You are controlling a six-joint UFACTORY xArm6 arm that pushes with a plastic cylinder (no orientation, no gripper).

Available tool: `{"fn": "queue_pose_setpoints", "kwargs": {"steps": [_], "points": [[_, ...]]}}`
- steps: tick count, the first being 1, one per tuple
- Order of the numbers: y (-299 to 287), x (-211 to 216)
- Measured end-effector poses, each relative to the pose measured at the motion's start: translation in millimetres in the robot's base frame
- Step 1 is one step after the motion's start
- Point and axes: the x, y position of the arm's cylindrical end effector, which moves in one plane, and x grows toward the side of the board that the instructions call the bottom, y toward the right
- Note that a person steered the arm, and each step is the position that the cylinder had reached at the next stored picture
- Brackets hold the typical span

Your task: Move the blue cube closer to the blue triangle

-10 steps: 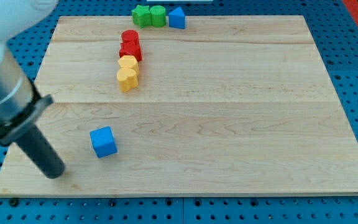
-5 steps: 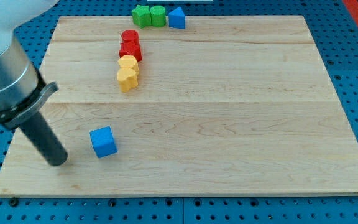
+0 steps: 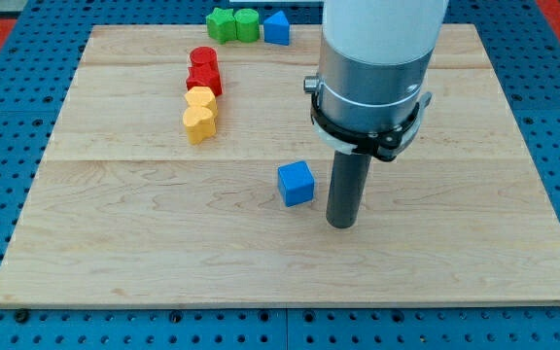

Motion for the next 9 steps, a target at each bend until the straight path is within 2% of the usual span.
{"fn": "queue_pose_setpoints", "kwargs": {"steps": [1,2,3,4,5,6,7,8,9], "points": [[-13.2,-15.0],[-13.7,-56.5],[-13.7,-44.5],[-45.8,-10.9],[-88.3,-22.7],[-76.9,-57.8],[-14.4,-86.5],[23.0,-106.6],[10.8,-87.2]]}}
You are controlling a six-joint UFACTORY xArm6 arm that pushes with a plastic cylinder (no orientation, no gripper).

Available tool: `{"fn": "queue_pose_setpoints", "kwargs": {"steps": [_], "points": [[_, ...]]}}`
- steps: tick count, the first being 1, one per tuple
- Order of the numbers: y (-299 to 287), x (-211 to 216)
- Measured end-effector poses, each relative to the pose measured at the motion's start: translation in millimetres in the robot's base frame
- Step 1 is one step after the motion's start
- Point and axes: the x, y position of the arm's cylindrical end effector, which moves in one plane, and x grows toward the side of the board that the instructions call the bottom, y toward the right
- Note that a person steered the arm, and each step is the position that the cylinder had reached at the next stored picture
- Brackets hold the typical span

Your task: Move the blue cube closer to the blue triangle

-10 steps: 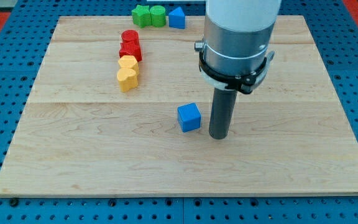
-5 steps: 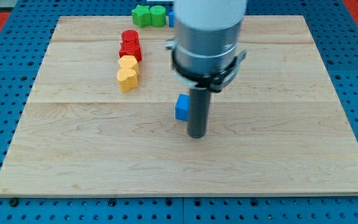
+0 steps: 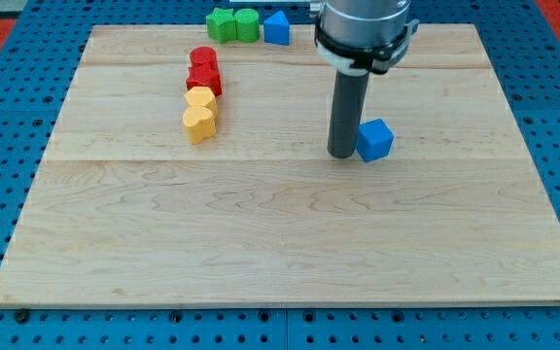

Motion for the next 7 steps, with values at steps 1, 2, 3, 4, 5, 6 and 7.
{"fn": "queue_pose_setpoints", "kwargs": {"steps": [1,2,3,4,5,6,7], "points": [[32.4,12.1],[64.8,-7.1],[64.9,-46.7],[64.9,-84.6],[64.9,-86.2],[64.9,-74.5],[64.8,-100.1]]}}
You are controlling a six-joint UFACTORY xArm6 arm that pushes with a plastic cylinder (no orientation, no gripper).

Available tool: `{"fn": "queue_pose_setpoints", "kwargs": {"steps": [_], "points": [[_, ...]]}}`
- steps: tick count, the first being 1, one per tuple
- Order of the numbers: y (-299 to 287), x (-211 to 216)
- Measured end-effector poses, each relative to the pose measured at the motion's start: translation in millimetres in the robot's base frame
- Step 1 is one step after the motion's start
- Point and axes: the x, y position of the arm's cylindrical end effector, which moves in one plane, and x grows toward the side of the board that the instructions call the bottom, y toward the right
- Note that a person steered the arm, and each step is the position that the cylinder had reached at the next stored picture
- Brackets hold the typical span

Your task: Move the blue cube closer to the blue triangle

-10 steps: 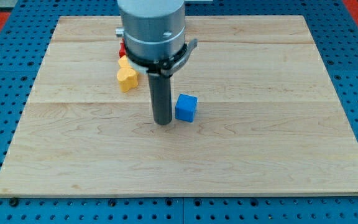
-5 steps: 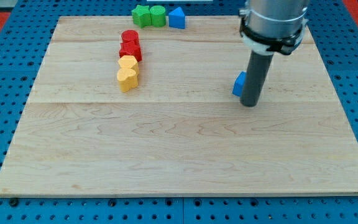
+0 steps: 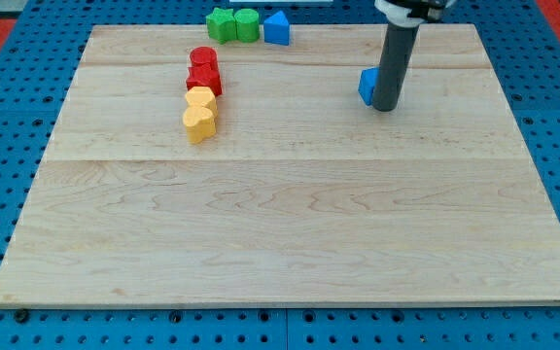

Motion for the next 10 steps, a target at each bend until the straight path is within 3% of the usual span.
{"fn": "queue_pose_setpoints", "kwargs": {"steps": [3,10], "points": [[-1.0,-108.5],[-51.2,-129.1]]}}
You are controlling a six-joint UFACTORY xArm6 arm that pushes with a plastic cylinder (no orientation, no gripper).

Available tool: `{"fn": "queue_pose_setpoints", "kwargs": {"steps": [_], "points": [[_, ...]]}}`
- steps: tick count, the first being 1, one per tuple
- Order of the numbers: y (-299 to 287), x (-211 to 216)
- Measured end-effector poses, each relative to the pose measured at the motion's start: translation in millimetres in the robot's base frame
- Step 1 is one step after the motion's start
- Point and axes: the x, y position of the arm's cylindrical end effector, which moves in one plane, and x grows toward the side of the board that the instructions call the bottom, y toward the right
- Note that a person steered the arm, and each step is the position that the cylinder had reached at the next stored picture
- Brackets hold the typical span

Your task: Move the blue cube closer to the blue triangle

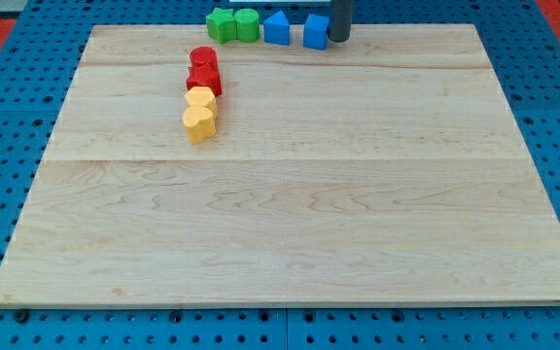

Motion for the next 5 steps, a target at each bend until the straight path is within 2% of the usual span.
{"fn": "queue_pose_setpoints", "kwargs": {"steps": [3,5], "points": [[-9.5,-18.3],[-7.9,23.0]]}}
